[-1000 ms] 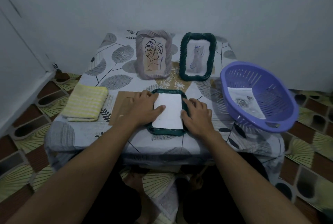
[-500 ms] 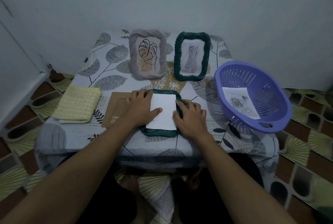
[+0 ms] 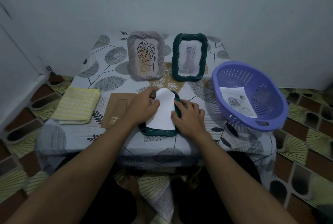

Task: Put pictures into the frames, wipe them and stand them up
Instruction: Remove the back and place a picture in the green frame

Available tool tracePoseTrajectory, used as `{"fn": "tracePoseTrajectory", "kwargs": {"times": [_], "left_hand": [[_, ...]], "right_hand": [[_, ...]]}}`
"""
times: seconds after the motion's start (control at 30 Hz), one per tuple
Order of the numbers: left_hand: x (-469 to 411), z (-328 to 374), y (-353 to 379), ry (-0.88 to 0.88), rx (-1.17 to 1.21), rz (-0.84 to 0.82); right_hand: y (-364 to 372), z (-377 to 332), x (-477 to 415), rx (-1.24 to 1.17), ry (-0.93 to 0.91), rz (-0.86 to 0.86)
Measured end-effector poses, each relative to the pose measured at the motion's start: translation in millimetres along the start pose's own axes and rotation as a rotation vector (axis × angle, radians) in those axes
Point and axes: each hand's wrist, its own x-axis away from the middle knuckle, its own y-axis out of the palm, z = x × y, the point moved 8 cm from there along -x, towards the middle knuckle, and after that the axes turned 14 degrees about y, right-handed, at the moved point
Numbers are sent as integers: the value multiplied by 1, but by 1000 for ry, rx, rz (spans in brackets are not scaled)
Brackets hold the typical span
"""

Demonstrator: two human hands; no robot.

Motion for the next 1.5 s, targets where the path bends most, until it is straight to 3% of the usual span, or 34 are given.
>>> {"fn": "tracePoseTrajectory", "kwargs": {"times": [0.13,0.27,0.47,0.6,0.7,0.83,1.2,1.5], "left_hand": [[0,20,-11,29,45,86],[-4,30,-19,8,105,171],[-17,46,-13,-47,345,266],[-22,51,9,-130,456,298],[-25,41,39,-250,463,250],[-29,35,78,-340,428,138],[-52,55,118,-406,403,130],[-50,52,128,-456,521,174]], "right_hand": [[-4,-1,0,-49,42,-76],[-30,-6,0,-377,68,-113],[-90,12,7,-485,47,146],[-123,30,10,-217,49,299],[-123,57,5,-42,195,163],[-125,78,2,-215,264,11],[-150,71,-5,-364,251,-25],[-127,68,-10,-290,239,-150]]}}
